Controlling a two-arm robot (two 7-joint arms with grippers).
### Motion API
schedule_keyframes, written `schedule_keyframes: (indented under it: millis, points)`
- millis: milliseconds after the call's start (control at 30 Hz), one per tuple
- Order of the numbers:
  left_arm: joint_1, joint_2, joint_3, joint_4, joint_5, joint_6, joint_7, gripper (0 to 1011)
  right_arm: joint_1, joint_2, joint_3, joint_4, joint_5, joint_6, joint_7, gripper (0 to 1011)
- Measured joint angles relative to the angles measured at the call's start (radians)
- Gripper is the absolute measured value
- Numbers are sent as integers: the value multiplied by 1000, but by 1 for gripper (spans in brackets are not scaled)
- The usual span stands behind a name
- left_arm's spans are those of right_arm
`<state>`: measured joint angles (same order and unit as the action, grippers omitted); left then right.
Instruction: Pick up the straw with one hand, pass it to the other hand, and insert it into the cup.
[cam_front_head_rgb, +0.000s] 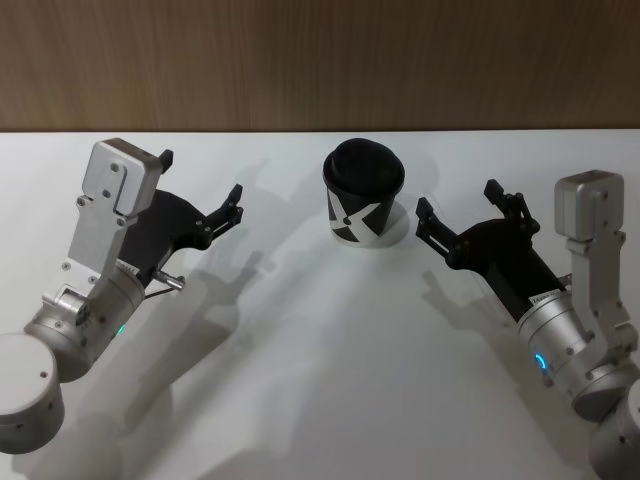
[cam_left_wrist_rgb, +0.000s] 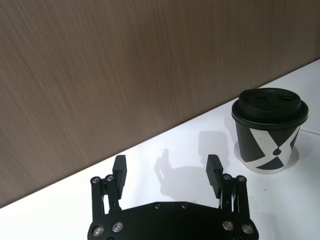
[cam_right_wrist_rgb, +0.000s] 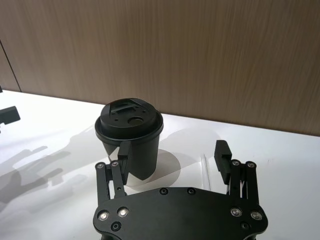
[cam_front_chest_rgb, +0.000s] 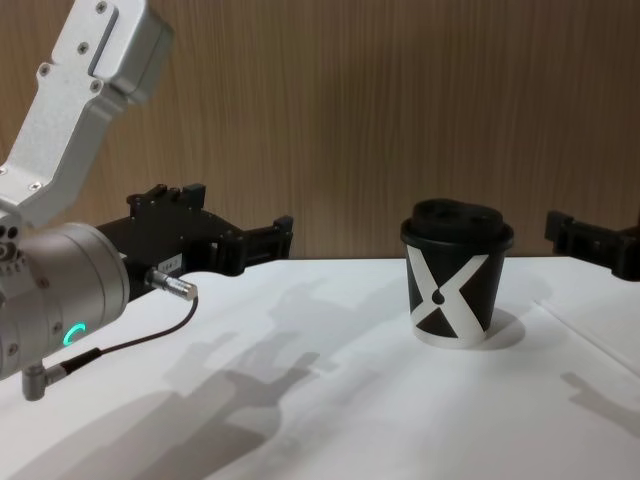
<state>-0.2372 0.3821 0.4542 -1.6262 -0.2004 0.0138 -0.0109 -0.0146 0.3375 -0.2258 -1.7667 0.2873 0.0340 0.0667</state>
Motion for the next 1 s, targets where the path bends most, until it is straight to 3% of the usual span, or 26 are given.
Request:
schedule_keyframes:
  millis: [1000]
  points:
    - [0,0,0,0,0,0,0,1000,0,0,0,0,0,0,0,1001]
